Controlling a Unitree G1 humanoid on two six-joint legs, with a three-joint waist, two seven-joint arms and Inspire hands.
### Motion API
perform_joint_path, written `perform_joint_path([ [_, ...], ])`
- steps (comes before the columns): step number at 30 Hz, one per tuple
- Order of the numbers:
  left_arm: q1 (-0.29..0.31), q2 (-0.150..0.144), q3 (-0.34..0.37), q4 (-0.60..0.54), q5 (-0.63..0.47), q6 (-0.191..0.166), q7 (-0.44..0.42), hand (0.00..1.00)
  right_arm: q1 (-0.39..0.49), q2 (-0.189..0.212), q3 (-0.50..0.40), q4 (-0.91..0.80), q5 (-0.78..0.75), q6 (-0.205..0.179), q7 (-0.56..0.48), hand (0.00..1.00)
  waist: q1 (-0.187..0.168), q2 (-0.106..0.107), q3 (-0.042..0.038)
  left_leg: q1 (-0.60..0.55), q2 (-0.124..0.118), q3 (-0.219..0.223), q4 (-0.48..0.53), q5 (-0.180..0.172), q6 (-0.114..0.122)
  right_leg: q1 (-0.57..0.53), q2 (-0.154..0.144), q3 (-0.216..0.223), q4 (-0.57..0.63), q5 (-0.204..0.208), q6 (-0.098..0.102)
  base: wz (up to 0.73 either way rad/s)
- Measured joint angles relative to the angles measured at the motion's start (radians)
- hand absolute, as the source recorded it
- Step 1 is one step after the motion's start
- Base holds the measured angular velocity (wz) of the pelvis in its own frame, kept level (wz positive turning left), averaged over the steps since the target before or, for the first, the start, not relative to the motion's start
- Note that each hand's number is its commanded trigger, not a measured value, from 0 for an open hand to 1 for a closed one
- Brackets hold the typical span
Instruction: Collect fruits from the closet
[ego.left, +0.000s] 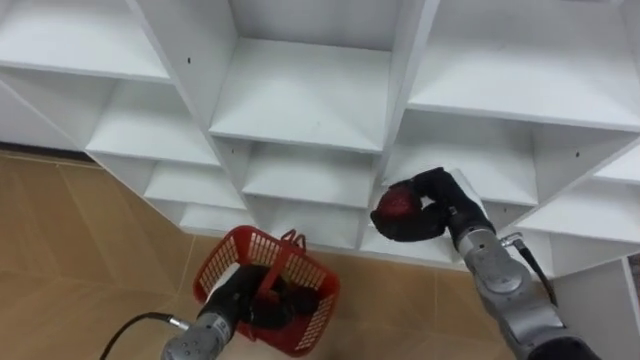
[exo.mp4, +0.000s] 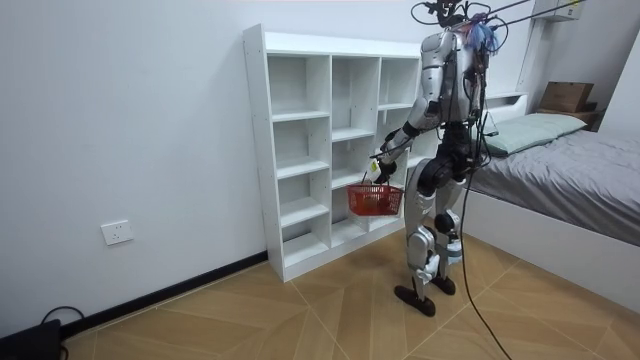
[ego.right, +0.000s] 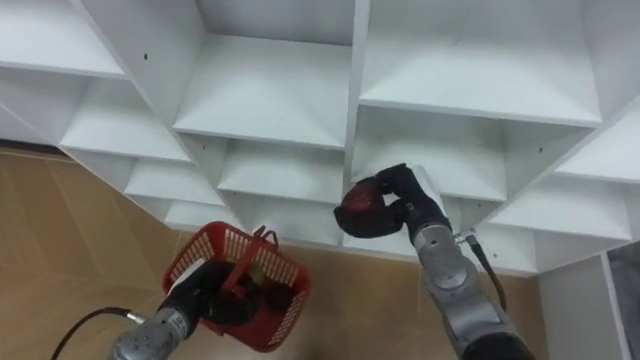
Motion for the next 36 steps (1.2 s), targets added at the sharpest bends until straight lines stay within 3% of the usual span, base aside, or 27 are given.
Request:
perform_joint_path([
  [9, 0.001, -0.005, -0.034, -0.023, -0.038, -0.010, -0.010, 1.00, 0.088, 0.004, 0.034, -0.065, -0.002, 0.001, 0.066, 1.00, -0.018, 0.002, -0.0019, 0.060, 0.002, 0.010, -0.021, 0.000, 0.001, 0.052, 0.003, 0.001, -0.017, 0.000, 0.001, -0.02],
  [17, 0.013, 0.003, -0.034, -0.087, -0.038, -0.017, -0.033, 1.00, 0.102, 0.048, 0.055, -0.099, -0.046, 0.001, 0.100, 1.00, -0.016, 0.003, -0.0018, 0.071, 0.013, 0.031, -0.025, -0.001, -0.001, 0.055, 0.016, 0.025, -0.018, 0.005, -0.006, -0.08],
  [27, 0.013, 0.002, -0.034, -0.095, -0.037, -0.026, -0.061, 1.00, 0.112, 0.045, 0.093, -0.075, -0.047, 0.001, 0.121, 1.00, -0.019, 0.021, 0.0005, 0.073, 0.013, 0.031, -0.029, -0.001, -0.001, 0.059, 0.016, 0.023, -0.021, 0.005, -0.006, 0.00],
  [36, 0.013, 0.002, -0.034, -0.094, -0.037, -0.026, -0.064, 1.00, 0.118, 0.048, 0.094, -0.041, -0.114, 0.001, 0.127, 1.00, -0.016, 0.020, 0.0012, 0.072, 0.013, 0.032, -0.030, -0.001, -0.001, 0.060, 0.016, 0.022, -0.028, 0.005, -0.005, 0.00],
])
